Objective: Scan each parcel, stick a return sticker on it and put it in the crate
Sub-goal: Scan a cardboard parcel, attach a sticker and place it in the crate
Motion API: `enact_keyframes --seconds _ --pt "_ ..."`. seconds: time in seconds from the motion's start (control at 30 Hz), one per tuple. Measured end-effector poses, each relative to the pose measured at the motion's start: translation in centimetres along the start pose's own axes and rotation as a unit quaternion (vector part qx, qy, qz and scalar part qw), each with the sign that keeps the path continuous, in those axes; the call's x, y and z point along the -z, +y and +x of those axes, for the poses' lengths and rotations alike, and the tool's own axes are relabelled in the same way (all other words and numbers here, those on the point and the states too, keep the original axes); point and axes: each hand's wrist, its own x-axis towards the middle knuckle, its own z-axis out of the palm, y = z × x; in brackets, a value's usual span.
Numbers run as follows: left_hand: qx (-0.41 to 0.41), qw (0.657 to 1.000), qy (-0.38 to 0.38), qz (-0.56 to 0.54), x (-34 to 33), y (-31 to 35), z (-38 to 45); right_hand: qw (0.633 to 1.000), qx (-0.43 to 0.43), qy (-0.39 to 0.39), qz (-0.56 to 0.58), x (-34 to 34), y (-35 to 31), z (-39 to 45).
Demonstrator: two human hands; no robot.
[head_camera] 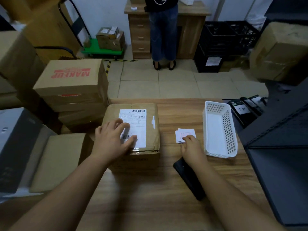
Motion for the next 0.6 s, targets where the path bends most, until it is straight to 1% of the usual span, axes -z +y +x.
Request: enact_keyframes --seconds 0.07,0.17,0.23,0.3,0.47,0.6 --pt "0.000 1.000 0.001 0.010 0.1 -0.8 0.4 0.999 -0.018 -0.018 -0.034 -0.2 0.1 2.4" --pt "-0.002 1.000 0.004 -0.003 0.0 -1.6 0.9 0.995 -0.045 -0.030 -0.078 -0.5 0.5 4.5" --pt "-0.002 1.000 0.010 -0.008 -0.3 -1.8 1.0 0.989 -0.042 -0.041 -0.136 -0.7 1.0 5.4" --pt "-0.003 1.000 0.010 -0.002 -0.6 -1.9 1.0 0.984 -0.030 -0.055 -0.168 -1.0 1.8 6.2" --pt "-0.003 1.000 0.004 0.000 -1.0 -2.1 1.1 0.981 -0.034 -0.110 -0.156 -1.1 2.1 8.3" --pt "0.002 1.000 -0.007 0.003 -0.8 -2.0 1.0 0.981 -0.052 -0.118 -0.146 -0.6 2.1 9.5"
